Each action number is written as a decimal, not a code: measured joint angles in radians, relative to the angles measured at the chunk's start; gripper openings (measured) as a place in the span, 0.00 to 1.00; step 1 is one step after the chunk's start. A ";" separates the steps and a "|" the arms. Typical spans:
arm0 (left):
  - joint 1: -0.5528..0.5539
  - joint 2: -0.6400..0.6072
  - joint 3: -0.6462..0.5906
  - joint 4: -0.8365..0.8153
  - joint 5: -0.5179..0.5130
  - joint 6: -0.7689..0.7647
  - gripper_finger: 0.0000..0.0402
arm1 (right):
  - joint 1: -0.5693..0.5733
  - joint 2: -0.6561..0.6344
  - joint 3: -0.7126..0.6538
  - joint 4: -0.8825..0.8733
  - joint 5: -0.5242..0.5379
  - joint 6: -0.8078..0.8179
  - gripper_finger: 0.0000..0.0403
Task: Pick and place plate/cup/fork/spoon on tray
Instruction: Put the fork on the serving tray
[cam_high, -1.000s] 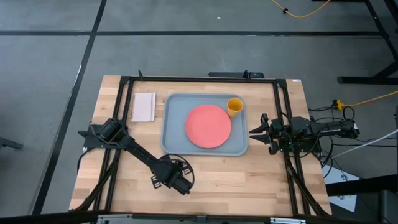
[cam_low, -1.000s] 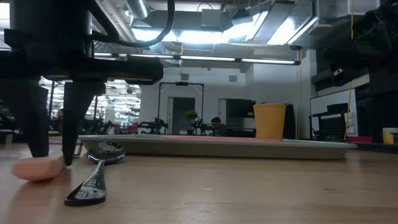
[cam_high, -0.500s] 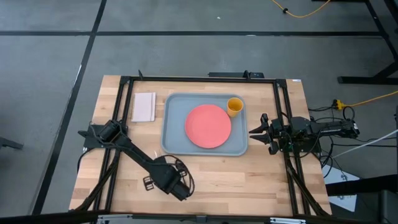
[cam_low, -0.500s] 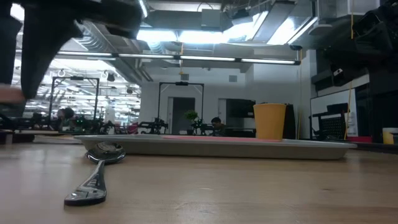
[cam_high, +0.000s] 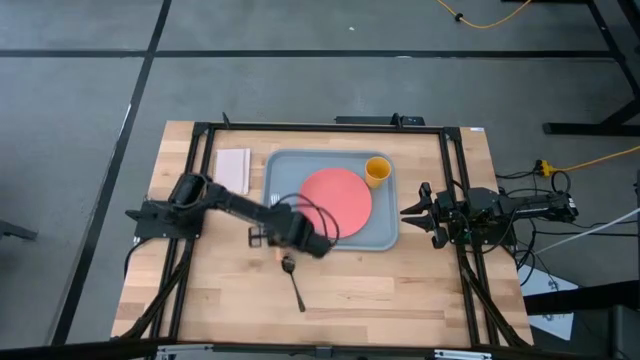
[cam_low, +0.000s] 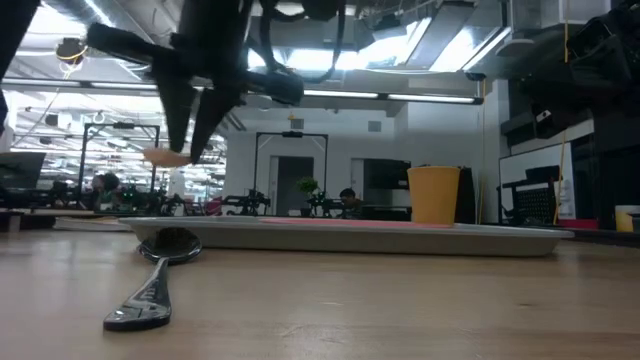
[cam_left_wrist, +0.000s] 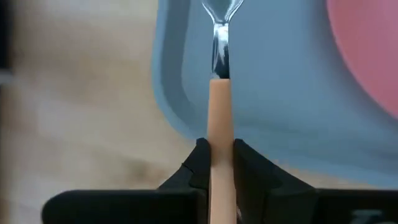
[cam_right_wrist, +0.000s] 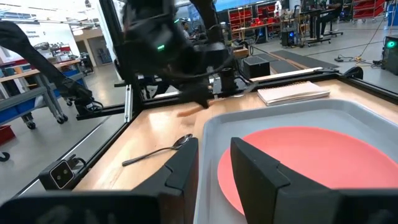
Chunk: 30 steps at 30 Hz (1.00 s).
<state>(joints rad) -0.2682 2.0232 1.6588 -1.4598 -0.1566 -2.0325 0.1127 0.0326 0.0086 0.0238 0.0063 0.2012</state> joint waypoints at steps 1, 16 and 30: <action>0.023 -0.006 0.000 -0.009 -0.009 0.042 0.08 | 0.000 0.000 0.000 0.000 0.000 0.000 0.25; 0.272 -0.026 -0.042 0.024 -0.073 0.454 0.01 | 0.000 0.000 0.000 0.000 0.000 0.000 0.25; -0.055 -0.061 -0.043 -0.093 -0.078 0.014 0.15 | 0.000 0.000 0.000 0.000 0.000 0.000 0.25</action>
<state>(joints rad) -0.3228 1.9623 1.6155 -1.5528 -0.2348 -2.0184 0.1123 0.0326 0.0086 0.0238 0.0067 0.2012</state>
